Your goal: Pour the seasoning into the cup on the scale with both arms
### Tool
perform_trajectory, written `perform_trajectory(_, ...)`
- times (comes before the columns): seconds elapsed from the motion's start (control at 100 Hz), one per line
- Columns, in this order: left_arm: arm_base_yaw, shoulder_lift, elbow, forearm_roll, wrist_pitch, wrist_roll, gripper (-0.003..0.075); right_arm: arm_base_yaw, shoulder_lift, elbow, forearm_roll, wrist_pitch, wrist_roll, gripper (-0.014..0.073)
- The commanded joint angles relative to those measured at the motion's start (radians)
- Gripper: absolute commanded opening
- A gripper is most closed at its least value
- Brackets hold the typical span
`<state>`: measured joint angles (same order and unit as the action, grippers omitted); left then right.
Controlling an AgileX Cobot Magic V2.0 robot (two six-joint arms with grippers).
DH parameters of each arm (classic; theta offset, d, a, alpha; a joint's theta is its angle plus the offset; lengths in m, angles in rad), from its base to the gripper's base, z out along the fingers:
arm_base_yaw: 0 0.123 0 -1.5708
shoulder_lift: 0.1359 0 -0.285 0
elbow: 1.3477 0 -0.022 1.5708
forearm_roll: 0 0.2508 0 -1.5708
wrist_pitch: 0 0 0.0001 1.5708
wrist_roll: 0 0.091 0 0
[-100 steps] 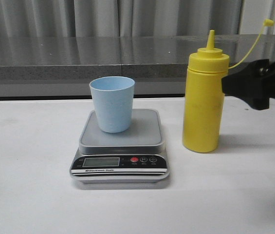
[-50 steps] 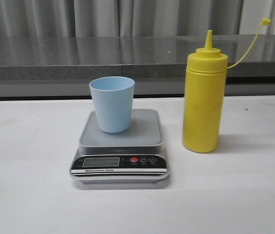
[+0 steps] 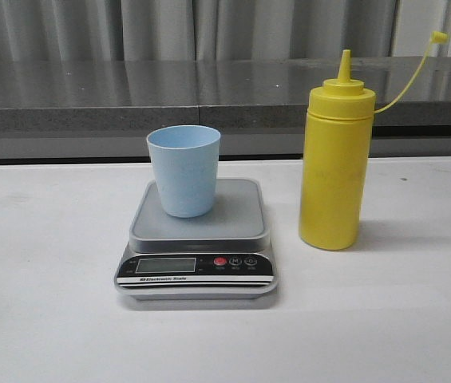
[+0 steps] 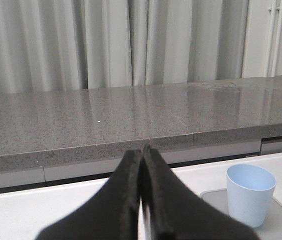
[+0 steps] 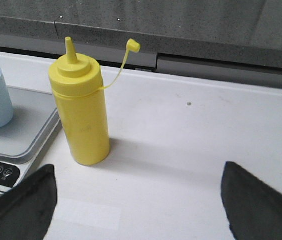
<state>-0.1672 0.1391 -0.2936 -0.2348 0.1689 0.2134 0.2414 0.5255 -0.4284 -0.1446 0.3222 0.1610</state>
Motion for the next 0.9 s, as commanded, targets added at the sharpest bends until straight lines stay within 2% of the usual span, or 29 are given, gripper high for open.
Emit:
perform_trajectory(0.0, 0.002, 0.01, -0.026, -0.013, -0.074, -0.003, -0.002, 0.002, -0.026, -0.039, 0.006, -0.02, -0.007, 0.0653)
perform_trajectory(0.11, 0.002, 0.01, -0.026, -0.013, -0.074, -0.003, -0.002, 0.002, -0.042, -0.039, 0.006, 0.003, -0.007, 0.0636)
perform_trajectory(0.18, 0.002, 0.01, -0.026, -0.013, -0.074, -0.003, -0.002, 0.002, -0.043, -0.039, 0.006, 0.0, -0.007, 0.0572)
perform_trajectory(0.25, 0.002, 0.01, -0.026, -0.013, -0.074, -0.003, -0.002, 0.002, -0.043, -0.039, 0.006, -0.008, -0.007, 0.0451)
perform_trajectory(0.42, 0.002, 0.01, -0.026, -0.013, -0.074, -0.003, -0.002, 0.002, -0.043, -0.039, 0.006, -0.013, -0.007, 0.0045)
perform_trajectory(0.49, 0.002, 0.01, -0.026, -0.013, -0.074, -0.003, -0.002, 0.002, -0.043, -0.039, 0.007, -0.013, -0.007, -0.0073)
perform_trajectory(0.89, 0.002, 0.01, -0.026, -0.013, -0.074, -0.003, -0.002, 0.002, -0.043, -0.039, 0.007, -0.012, -0.007, -0.0068)
